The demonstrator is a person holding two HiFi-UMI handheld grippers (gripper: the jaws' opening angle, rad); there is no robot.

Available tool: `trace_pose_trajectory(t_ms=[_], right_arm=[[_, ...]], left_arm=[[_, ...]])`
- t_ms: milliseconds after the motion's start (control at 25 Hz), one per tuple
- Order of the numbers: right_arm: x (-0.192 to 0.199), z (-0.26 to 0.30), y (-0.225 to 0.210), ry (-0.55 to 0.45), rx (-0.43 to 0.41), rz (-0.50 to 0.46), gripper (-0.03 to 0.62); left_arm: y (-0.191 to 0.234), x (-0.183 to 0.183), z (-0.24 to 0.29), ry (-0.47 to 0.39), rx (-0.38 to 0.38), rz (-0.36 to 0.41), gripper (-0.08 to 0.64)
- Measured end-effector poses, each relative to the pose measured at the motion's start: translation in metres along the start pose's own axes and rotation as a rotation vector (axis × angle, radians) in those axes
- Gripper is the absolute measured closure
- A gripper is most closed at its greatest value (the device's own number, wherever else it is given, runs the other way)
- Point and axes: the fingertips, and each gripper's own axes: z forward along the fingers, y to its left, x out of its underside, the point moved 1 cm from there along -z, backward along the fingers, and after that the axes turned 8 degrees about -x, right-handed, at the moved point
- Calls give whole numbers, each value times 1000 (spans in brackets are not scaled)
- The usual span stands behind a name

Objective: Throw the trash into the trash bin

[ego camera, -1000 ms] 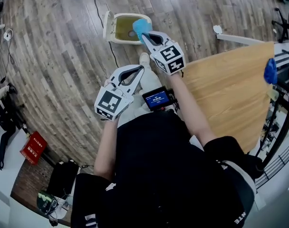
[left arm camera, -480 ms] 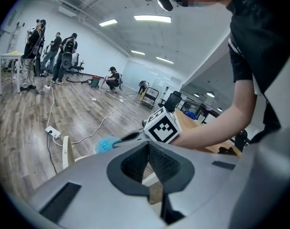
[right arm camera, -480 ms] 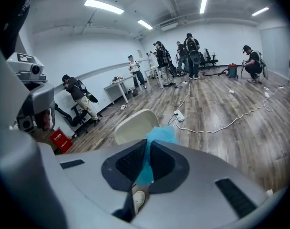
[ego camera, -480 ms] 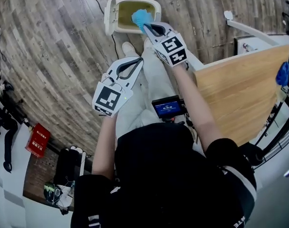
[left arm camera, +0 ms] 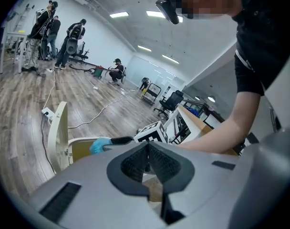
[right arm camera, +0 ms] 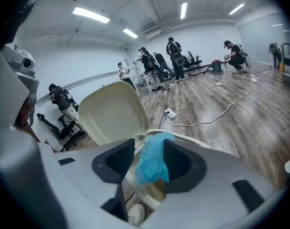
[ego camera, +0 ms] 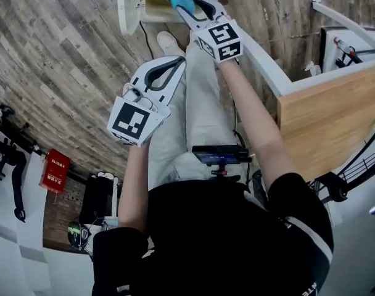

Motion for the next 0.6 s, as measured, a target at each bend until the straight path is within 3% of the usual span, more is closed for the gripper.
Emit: trace_pose_trajectory(t_ms=[80, 200, 360, 480, 600], right_arm=[[6, 4, -9, -24, 4, 22, 426], [18, 1, -11, -13, 8, 42, 426], [12, -7, -6, -14, 11, 41, 426], [-12, -20, 12, -24, -15, 13, 428], [-62, -43, 46, -82, -81, -36, 447]], left_arm=[[4, 10, 6, -11, 0, -1, 552], [1, 23, 7, -5, 5, -68, 552], [1, 15, 4, -12, 6, -64, 552], [-3, -8, -6, -67, 4, -18, 552], [-16, -47, -27, -132, 18, 53, 552]])
